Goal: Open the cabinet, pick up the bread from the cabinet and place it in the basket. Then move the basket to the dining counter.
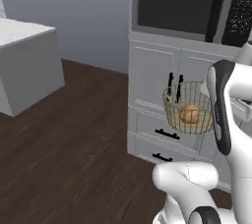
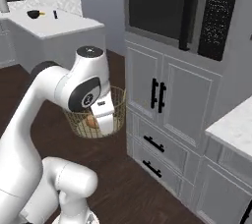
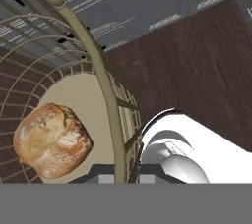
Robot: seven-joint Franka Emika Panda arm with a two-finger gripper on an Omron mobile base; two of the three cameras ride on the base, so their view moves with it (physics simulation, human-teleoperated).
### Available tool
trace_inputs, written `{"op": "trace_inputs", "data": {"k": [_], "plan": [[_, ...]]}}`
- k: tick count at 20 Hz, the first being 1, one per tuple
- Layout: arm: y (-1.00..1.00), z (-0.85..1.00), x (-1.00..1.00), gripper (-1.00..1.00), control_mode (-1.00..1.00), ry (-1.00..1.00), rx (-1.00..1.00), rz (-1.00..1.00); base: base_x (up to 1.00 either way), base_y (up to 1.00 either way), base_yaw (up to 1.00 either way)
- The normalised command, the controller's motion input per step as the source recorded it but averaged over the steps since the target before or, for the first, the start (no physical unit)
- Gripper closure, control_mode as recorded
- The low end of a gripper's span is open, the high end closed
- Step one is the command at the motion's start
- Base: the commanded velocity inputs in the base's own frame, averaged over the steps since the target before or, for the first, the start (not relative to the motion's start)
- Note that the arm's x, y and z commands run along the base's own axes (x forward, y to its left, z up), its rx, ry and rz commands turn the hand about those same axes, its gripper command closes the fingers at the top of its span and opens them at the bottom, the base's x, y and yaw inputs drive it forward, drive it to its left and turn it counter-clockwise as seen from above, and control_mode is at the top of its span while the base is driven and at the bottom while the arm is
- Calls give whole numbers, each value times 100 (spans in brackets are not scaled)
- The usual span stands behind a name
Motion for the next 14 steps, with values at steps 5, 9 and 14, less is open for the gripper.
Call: {"op": "trace_inputs", "data": {"k": [5,9,14], "plan": [[0,0,0,100,100,0,0,0,0,23,97],[0,0,0,100,100,0,0,0,49,14,78],[0,0,0,100,100,0,0,0,100,16,32]]}}
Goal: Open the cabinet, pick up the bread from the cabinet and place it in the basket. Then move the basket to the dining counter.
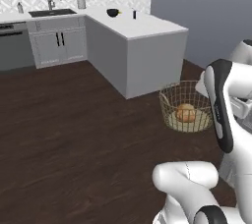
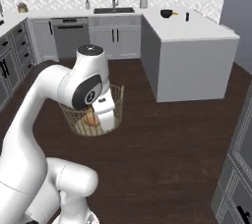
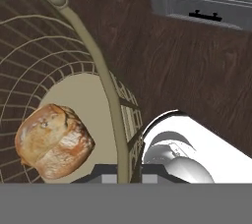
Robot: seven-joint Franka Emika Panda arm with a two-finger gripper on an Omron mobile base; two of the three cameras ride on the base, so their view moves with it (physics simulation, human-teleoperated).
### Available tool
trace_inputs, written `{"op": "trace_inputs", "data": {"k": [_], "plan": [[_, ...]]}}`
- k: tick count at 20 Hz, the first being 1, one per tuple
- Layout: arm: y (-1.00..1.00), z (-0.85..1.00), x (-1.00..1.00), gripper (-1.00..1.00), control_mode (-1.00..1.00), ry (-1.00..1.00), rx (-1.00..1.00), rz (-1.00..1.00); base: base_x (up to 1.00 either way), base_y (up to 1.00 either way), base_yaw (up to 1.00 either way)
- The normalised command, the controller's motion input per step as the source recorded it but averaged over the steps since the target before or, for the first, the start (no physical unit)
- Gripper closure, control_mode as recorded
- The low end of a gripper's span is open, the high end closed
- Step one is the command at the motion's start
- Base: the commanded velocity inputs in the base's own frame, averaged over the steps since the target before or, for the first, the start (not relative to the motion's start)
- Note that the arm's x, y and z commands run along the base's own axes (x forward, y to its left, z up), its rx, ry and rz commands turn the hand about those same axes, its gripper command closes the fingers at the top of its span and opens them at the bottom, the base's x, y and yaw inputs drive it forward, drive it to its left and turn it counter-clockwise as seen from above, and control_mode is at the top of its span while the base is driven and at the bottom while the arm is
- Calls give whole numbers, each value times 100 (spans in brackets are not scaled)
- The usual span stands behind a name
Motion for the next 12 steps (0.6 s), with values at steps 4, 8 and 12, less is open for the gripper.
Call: {"op": "trace_inputs", "data": {"k": [4,8,12], "plan": [[0,0,0,100,100,0,0,0,100,16,16],[0,0,0,100,100,0,0,0,100,5,2],[0,0,0,100,100,0,0,0,100,22,8]]}}
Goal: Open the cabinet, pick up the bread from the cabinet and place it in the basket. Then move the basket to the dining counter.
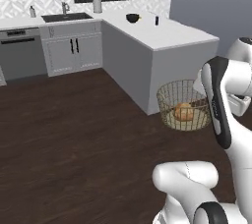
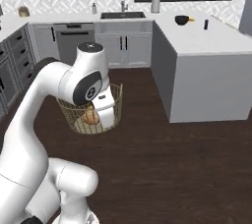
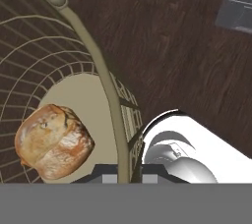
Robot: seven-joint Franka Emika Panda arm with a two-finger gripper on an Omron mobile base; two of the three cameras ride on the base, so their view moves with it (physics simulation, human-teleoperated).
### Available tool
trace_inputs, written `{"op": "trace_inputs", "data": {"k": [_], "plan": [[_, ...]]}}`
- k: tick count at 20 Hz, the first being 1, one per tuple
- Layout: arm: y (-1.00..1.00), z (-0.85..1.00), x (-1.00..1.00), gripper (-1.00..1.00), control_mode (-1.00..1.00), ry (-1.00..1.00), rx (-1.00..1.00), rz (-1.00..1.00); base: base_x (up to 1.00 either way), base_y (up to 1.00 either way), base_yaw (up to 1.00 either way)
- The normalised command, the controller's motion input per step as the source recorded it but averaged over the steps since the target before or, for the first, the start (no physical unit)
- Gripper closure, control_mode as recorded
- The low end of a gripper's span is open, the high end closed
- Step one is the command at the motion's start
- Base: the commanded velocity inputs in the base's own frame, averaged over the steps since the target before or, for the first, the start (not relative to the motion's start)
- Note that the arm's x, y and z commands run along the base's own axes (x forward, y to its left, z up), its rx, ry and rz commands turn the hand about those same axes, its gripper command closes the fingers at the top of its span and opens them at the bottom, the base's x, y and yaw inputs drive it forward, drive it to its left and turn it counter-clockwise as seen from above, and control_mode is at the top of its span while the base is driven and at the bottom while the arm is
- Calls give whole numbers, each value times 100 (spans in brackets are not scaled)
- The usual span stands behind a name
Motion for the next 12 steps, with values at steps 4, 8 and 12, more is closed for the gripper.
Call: {"op": "trace_inputs", "data": {"k": [4,8,12], "plan": [[0,0,0,100,100,0,0,0,100,24,8],[0,0,0,100,100,0,0,0,100,12,9],[0,0,0,100,100,0,0,0,100,0,9]]}}
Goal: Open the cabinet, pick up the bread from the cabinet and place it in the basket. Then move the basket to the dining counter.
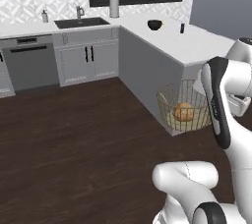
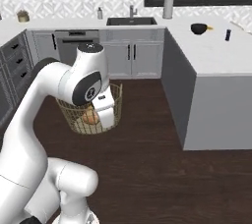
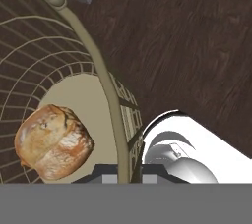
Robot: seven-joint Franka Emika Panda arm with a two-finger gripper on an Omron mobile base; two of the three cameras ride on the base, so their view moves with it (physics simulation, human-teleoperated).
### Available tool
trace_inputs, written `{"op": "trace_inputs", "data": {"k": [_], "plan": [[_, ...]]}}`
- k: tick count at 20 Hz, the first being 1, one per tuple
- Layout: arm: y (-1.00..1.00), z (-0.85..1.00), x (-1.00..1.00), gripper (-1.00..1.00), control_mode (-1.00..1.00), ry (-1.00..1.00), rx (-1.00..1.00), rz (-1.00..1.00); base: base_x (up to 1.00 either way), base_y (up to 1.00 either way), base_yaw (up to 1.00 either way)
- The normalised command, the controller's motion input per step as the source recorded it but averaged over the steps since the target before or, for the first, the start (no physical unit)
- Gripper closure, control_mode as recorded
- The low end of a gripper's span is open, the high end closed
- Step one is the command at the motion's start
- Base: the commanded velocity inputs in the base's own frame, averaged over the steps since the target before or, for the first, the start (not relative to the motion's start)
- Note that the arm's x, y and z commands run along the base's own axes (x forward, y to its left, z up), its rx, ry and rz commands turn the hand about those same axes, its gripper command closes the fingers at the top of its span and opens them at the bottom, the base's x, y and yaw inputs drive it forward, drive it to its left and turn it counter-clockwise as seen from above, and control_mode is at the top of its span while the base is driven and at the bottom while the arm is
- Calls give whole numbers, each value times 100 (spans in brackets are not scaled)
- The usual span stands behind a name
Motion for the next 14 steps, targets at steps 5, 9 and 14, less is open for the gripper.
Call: {"op": "trace_inputs", "data": {"k": [5,9,14], "plan": [[0,0,0,100,100,0,0,0,100,0,7],[0,0,0,100,100,0,0,0,100,-5,4],[0,0,0,100,100,0,0,0,56,-70,1]]}}
